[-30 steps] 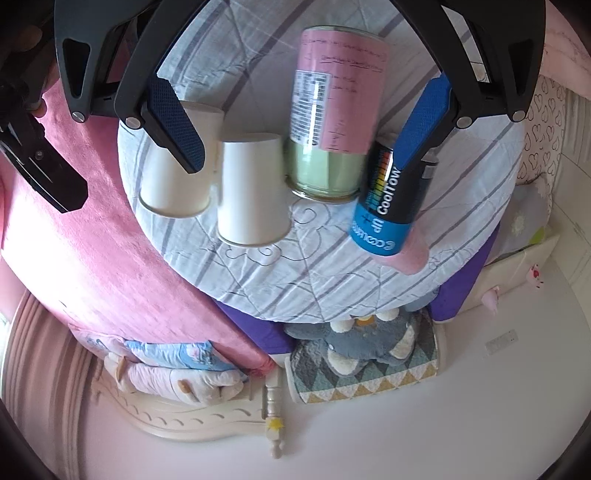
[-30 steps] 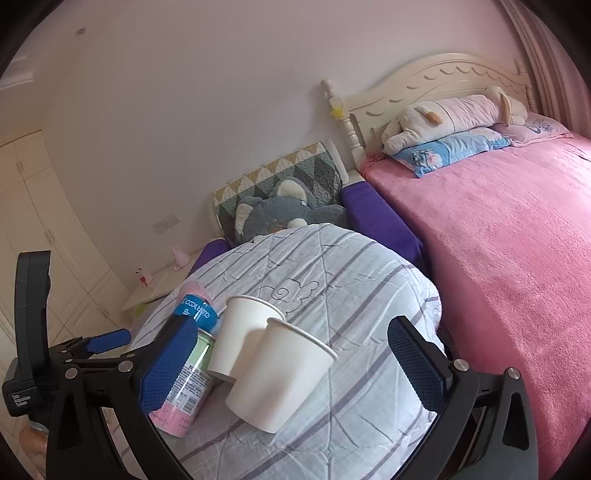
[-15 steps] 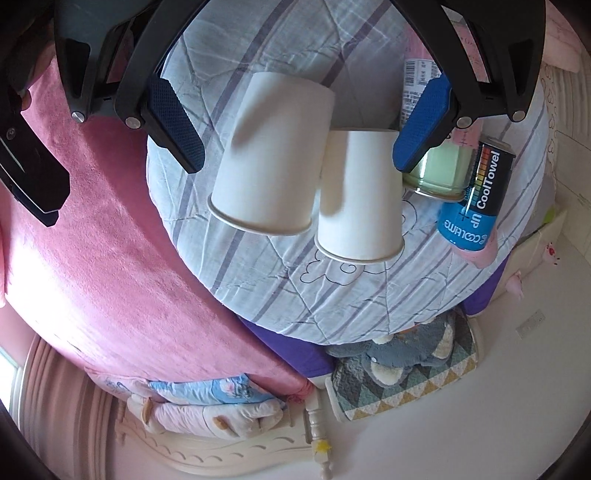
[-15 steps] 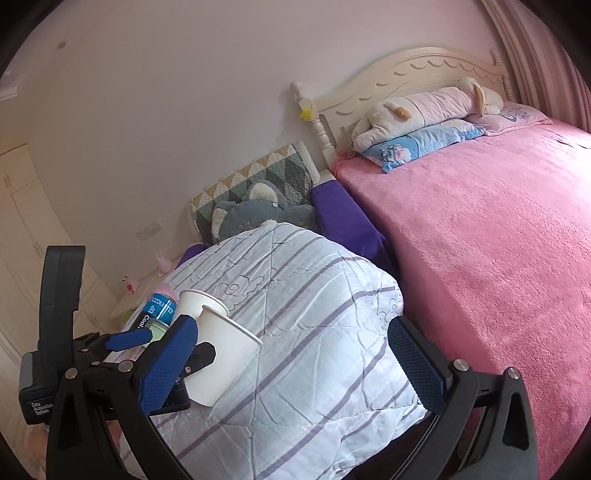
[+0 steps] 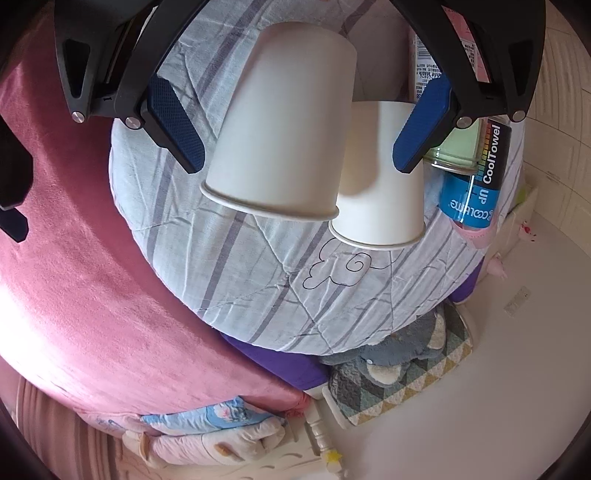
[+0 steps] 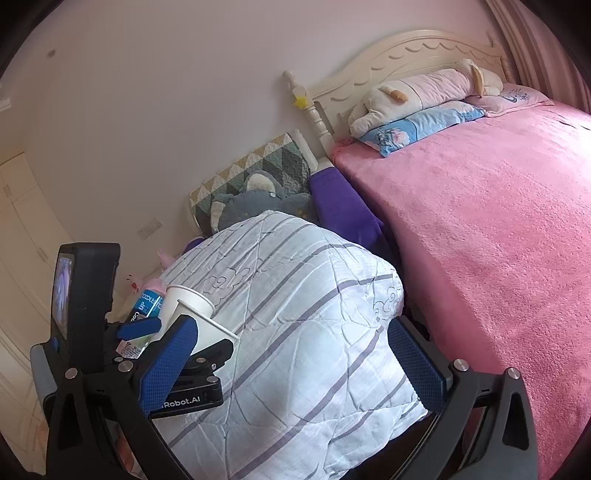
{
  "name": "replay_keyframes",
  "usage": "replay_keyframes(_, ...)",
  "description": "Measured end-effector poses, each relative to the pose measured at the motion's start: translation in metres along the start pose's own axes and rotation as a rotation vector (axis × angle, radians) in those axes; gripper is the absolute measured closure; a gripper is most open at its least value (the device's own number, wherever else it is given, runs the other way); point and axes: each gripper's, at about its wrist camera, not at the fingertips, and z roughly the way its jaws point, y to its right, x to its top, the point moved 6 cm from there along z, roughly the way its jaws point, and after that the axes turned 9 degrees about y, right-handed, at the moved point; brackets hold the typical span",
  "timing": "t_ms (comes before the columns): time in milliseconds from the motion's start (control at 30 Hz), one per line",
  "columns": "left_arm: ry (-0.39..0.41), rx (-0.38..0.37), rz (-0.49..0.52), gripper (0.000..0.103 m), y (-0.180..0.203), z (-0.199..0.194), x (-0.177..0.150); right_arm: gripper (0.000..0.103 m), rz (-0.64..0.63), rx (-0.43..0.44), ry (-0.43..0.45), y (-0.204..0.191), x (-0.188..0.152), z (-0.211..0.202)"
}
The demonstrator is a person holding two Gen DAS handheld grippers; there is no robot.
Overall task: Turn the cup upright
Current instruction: 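Close the left gripper around the body of the nearer white cup, then lift the white cup with the left gripper and rotate it rim-up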
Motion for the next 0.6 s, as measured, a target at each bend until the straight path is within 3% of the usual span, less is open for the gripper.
replay_keyframes(133, 0.002, -0.024, -0.005, 0.003, 0.003, -0.003, 0.000, 0.000, 0.010, 0.000, -0.001, 0.003, 0.000, 0.001)
replay_keyframes(267, 0.000, -0.108, -0.025, 0.008, 0.013, -0.009, 0.003, 0.000, 0.010, 0.001, 0.002, 0.003, 0.001, 0.000)
replay_keyframes(333, -0.026, -0.070, -0.007, 0.012, 0.013, 0.000, -0.001, 0.000, 0.010, 0.001, 0.000, 0.003, 0.002, 0.000)
replay_keyframes(467, -0.063, -0.104, -0.043, 0.026, 0.011, 0.008, -0.008, 0.000, 0.004, 0.002, 0.001, 0.002, 0.003, 0.000)
replay_keyframes(600, -0.045, -0.117, -0.067, 0.029, 0.006, 0.006, -0.008, 0.000, 0.008, 0.002, -0.001, 0.003, 0.002, 0.002)
